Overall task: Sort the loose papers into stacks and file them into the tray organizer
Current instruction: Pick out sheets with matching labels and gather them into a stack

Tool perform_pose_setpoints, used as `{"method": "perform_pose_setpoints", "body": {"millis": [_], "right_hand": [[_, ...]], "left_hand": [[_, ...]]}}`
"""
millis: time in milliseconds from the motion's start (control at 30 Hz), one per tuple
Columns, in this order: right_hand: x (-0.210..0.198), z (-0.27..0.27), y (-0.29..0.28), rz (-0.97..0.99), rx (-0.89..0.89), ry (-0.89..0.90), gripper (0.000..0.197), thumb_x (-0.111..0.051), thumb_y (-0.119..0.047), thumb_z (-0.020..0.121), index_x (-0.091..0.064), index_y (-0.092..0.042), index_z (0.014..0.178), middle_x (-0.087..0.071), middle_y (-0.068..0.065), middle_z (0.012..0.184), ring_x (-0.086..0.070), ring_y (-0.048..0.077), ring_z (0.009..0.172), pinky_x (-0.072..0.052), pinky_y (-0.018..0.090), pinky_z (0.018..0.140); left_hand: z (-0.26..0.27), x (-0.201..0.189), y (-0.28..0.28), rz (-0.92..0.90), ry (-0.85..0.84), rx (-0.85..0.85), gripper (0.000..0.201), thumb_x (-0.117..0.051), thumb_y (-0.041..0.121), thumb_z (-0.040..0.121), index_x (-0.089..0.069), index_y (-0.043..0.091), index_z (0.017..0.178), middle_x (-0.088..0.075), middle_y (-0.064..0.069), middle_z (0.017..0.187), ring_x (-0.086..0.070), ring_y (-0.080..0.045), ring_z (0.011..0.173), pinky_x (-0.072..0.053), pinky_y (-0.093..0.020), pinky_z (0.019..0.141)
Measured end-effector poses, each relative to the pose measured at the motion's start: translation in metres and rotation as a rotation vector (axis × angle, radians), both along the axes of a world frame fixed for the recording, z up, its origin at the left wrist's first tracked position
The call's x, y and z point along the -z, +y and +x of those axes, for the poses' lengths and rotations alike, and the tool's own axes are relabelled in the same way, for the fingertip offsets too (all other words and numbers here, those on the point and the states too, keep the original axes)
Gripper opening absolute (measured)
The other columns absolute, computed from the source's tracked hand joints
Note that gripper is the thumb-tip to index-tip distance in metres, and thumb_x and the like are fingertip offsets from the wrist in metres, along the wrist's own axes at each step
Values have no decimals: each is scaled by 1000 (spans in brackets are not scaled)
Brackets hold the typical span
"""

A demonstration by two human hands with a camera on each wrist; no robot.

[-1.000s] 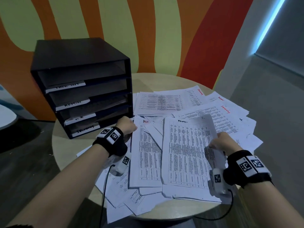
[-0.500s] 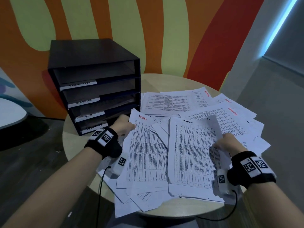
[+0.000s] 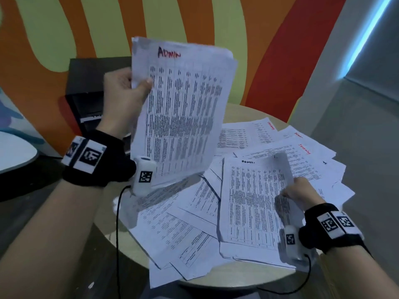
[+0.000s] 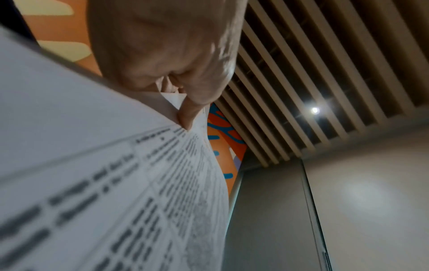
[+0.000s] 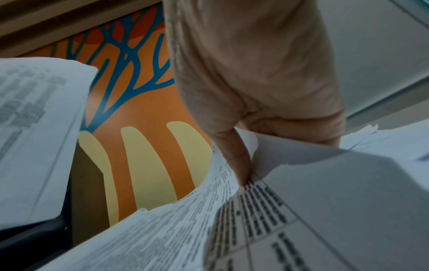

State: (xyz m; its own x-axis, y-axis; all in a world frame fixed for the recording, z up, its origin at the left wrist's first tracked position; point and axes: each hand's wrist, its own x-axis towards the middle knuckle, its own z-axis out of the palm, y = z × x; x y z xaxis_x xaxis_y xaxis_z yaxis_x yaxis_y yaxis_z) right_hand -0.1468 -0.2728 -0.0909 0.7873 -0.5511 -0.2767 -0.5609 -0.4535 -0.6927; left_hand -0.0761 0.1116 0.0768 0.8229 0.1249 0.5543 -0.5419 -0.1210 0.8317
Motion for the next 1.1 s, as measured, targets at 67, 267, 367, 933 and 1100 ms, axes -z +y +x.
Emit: {"method": "perform_pose_setpoints", "body": {"millis": [67, 267, 367, 933, 1100], "right_hand": [[0, -1, -2, 75, 3, -44, 25, -57, 20, 80, -51, 1, 65, -53, 15, 66, -52, 25, 64, -44, 34, 61], [-8, -7, 5, 307, -28, -141, 12, -56, 9, 87, -63, 12, 96, -64, 21, 84, -59, 31, 77, -46, 38, 72], [-20, -12, 15, 490, -107, -189, 20, -51, 4, 94, -64, 6, 110, -70, 22, 102, -65, 37, 94, -49, 47, 89], [-71, -6, 57, 165, -187, -726, 22, -45, -3, 97, -57, -9, 115, -65, 7, 96, -59, 18, 77, -52, 22, 58], [-118, -20, 83, 177, -221, -1185, 24, -46, 1, 99, -49, -14, 117, -61, -8, 105, -58, -8, 93, -48, 13, 85]], "left_hand": [[11, 2, -1, -55, 68, 8, 19, -63, 7, 92, -69, 0, 108, -74, -8, 100, -73, -19, 88, -59, -32, 70], [23, 69, -45, 41, 477, 126, 9, -64, 4, 91, -69, 3, 98, -73, -8, 95, -72, -22, 82, -59, -41, 75], [18, 112, -74, 53, 640, 214, 18, -55, 4, 97, -64, -3, 110, -70, -14, 106, -69, -23, 83, -58, -35, 74], [11, 85, -124, -56, 408, 384, 17, -52, 8, 99, -65, 10, 111, -71, -8, 105, -70, -22, 95, -57, -38, 83], [7, 16, -117, -123, 105, 402, 19, -59, 9, 96, -65, 8, 114, -70, -2, 108, -67, -17, 106, -53, -33, 96]]}}
